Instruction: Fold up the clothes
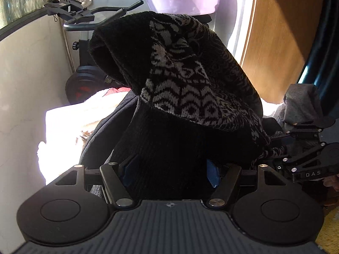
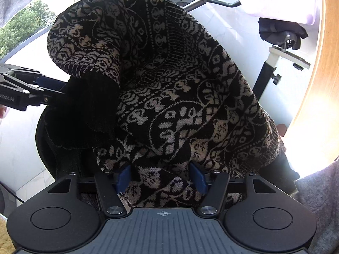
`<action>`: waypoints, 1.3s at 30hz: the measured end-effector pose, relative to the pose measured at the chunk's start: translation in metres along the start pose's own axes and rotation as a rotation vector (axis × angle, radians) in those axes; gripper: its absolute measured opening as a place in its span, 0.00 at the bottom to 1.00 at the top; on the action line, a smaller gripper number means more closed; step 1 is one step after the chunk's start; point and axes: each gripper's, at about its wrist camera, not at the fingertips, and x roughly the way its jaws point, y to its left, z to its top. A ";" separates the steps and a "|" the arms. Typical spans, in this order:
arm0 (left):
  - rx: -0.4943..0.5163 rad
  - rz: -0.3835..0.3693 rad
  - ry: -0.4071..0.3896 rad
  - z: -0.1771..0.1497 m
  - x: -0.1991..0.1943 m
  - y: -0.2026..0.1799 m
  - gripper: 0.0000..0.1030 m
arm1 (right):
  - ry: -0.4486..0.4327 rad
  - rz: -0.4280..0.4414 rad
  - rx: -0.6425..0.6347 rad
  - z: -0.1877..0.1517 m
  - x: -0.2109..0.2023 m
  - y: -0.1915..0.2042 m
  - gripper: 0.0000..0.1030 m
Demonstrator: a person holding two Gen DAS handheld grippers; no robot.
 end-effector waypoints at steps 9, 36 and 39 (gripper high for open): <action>-0.192 0.076 -0.092 0.001 -0.040 0.032 0.11 | -0.171 -0.033 0.083 0.001 -0.055 -0.021 0.07; 0.032 0.302 -0.047 -0.047 -0.063 0.031 0.46 | -0.161 -0.264 0.276 -0.034 -0.076 -0.095 0.32; 0.148 0.320 -0.068 -0.038 -0.055 0.024 0.46 | -0.130 -0.246 0.256 -0.036 -0.070 -0.080 0.33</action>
